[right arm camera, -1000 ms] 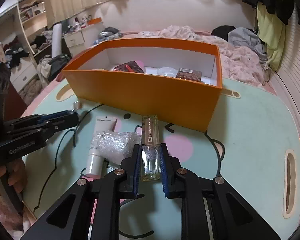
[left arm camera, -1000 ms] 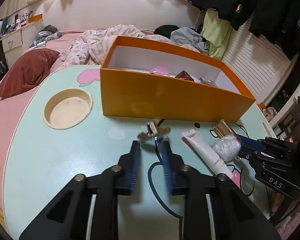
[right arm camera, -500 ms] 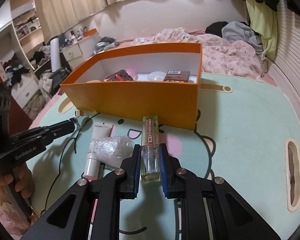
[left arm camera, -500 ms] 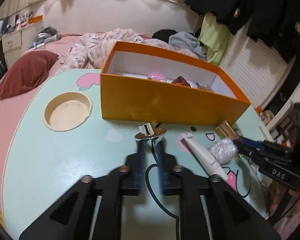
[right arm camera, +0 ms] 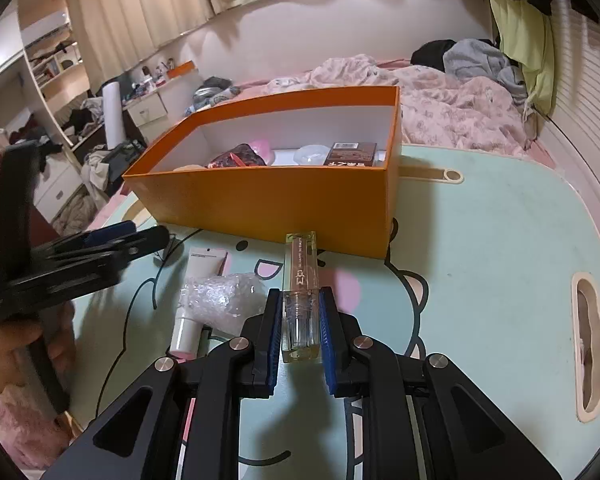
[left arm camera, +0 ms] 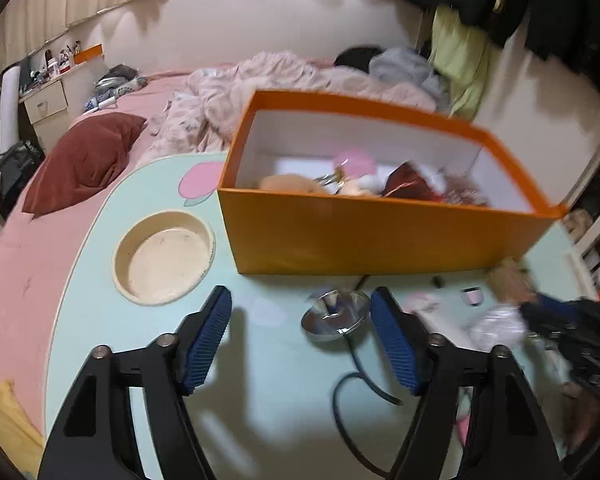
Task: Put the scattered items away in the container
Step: 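Carry the chrome item and glass bottle into the orange box and open both tools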
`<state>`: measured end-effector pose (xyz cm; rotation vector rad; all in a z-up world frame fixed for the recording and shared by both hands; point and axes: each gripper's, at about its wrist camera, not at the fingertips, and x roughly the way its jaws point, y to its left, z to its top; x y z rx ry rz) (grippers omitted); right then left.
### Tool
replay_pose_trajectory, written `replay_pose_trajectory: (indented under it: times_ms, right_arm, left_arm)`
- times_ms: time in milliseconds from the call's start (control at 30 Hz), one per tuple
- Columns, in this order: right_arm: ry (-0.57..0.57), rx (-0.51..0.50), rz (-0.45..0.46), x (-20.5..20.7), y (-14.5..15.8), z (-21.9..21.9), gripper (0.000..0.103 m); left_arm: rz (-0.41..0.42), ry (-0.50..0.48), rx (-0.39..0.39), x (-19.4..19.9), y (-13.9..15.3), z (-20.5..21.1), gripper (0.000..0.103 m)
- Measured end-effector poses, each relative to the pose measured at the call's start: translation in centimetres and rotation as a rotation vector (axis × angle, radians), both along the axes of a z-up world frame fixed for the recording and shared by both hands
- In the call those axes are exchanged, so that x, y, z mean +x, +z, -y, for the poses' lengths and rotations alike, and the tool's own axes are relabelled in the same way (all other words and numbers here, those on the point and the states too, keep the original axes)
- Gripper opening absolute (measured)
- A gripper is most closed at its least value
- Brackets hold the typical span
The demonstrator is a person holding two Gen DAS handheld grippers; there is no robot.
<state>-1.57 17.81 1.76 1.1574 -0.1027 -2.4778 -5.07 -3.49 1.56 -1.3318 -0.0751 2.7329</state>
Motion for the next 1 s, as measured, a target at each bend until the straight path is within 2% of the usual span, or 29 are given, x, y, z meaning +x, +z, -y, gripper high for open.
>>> replay_pose_trajectory:
  times_ms: [33,100,200,333,433,533,733,800,900,1000]
  right_arm:
    - [-0.002,-0.006,0.002,0.0,0.0,-0.2,0.017]
    - [-0.01,-0.015,0.004,-0.1,0.0,-0.4,0.016]
    - [-0.02,-0.02,-0.002,0.0,0.0,-0.7,0.016]
    - [-0.03,-0.031,-0.019,0.1,0.5,-1.0,0.016]
    - [-0.037,-0.049,-0.041,0.4,1.2,-1.3,0.016]
    - [-0.042,-0.088,-0.077,0.7,2.3,-1.6,0.016]
    - [-0.003,-0.128,-0.155,0.5,5.5,-0.9,0.016]
    - [-0.004,-0.126,-0.184,-0.2,6.6,-0.4,0.016]
    - [-0.008,-0.159,-0.189,-2.3,8.1,0.1,0.016]
    - [-0.028,-0.196,-0.168,-5.3,9.1,0.9,0.016]
  left_arm:
    - [0.004,-0.011,-0.018,-0.2,-0.1,-0.1,0.031]
    - [-0.003,-0.04,-0.029,0.2,0.1,-0.5,0.031]
    - [-0.037,-0.055,0.017,1.1,0.6,-0.3,0.031]
    - [-0.178,-0.036,0.014,3.3,2.6,0.1,0.031]
    - [-0.277,-0.023,0.043,5.1,4.3,0.8,0.031]
    - [-0.319,-0.023,0.08,5.5,6.2,1.9,0.031]
    - [-0.374,-0.018,0.032,3.8,9.1,2.6,0.031]
    - [-0.381,-0.034,0.04,2.7,9.9,2.3,0.031]
    - [-0.371,-0.069,0.053,0.4,10.6,1.3,0.031]
    - [-0.319,-0.091,0.068,-3.3,10.2,0.1,0.031]
